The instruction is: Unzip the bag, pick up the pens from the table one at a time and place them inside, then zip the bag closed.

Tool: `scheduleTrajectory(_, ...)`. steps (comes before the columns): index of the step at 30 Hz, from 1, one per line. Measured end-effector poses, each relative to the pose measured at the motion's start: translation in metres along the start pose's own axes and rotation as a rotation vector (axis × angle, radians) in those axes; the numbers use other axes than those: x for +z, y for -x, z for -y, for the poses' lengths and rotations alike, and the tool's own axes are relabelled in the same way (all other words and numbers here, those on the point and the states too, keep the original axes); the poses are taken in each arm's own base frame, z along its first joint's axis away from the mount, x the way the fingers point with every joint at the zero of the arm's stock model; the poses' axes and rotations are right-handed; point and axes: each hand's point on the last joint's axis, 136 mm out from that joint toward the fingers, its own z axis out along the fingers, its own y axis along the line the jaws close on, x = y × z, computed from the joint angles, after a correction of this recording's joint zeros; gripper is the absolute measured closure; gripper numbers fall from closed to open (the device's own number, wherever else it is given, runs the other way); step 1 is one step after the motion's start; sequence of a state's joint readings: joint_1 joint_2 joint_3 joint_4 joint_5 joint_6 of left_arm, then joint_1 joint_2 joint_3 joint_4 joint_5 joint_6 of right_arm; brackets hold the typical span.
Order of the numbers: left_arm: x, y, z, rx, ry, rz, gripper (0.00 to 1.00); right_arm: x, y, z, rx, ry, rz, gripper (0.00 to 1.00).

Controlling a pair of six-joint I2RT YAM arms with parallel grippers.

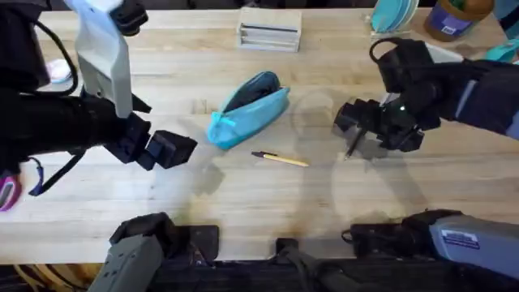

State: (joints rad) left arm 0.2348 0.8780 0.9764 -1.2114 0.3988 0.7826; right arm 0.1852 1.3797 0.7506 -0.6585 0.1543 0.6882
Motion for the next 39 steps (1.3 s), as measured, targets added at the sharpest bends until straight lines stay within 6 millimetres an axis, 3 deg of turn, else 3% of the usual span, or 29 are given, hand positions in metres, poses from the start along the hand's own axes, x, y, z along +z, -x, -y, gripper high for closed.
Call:
scheduleTrajectory(5, 0.000, 0.000, 0.000, 0.000, 0.000, 0.000, 0.008, 0.003, 0.001, -0.001, 0.015, -0.015, -0.014, 0.011)
scheduleTrajectory(8, 0.000, 0.000, 0.000, 0.000, 0.000, 0.000, 0.008, 0.003, 0.002, -0.001, 0.019, -0.021, -0.011, 0.133)
scheduleTrajectory(12, 0.000, 0.000, 0.000, 0.000, 0.000, 0.000, 0.008, 0.002, 0.004, 0.000, 0.021, -0.023, -0.002, 0.683)
scheduleTrajectory(14, 0.000, 0.000, 0.000, 0.000, 0.000, 0.000, 0.007, 0.002, 0.005, -0.001, 0.023, -0.020, 0.002, 0.912)
scheduleTrajectory(15, 0.000, 0.000, 0.000, 0.000, 0.000, 0.000, 0.007, 0.002, 0.006, -0.001, 0.024, -0.020, 0.004, 0.947)
scheduleTrajectory(23, 0.000, 0.000, 0.000, 0.000, 0.000, 0.000, 0.008, -0.003, 0.004, -0.006, -0.005, -0.001, -0.021, 0.957)
scheduleTrajectory(29, 0.000, 0.000, 0.000, 0.000, 0.000, 0.000, 0.007, -0.059, 0.062, -0.052, -0.111, 0.154, 0.133, 0.959)
scheduleTrajectory(33, 0.000, 0.000, 0.000, 0.000, 0.000, 0.000, 0.008, -0.094, 0.086, -0.075, -0.127, 0.246, 0.209, 0.960)
scheduleTrajectory(34, 0.000, 0.000, 0.000, 0.000, 0.000, 0.000, 0.008, -0.113, 0.094, -0.091, -0.141, 0.301, 0.242, 0.960)
scheduleTrajectory(39, 0.000, 0.000, 0.000, 0.000, 0.000, 0.000, 0.008, -0.131, 0.090, -0.124, -0.174, 0.393, 0.280, 0.962)
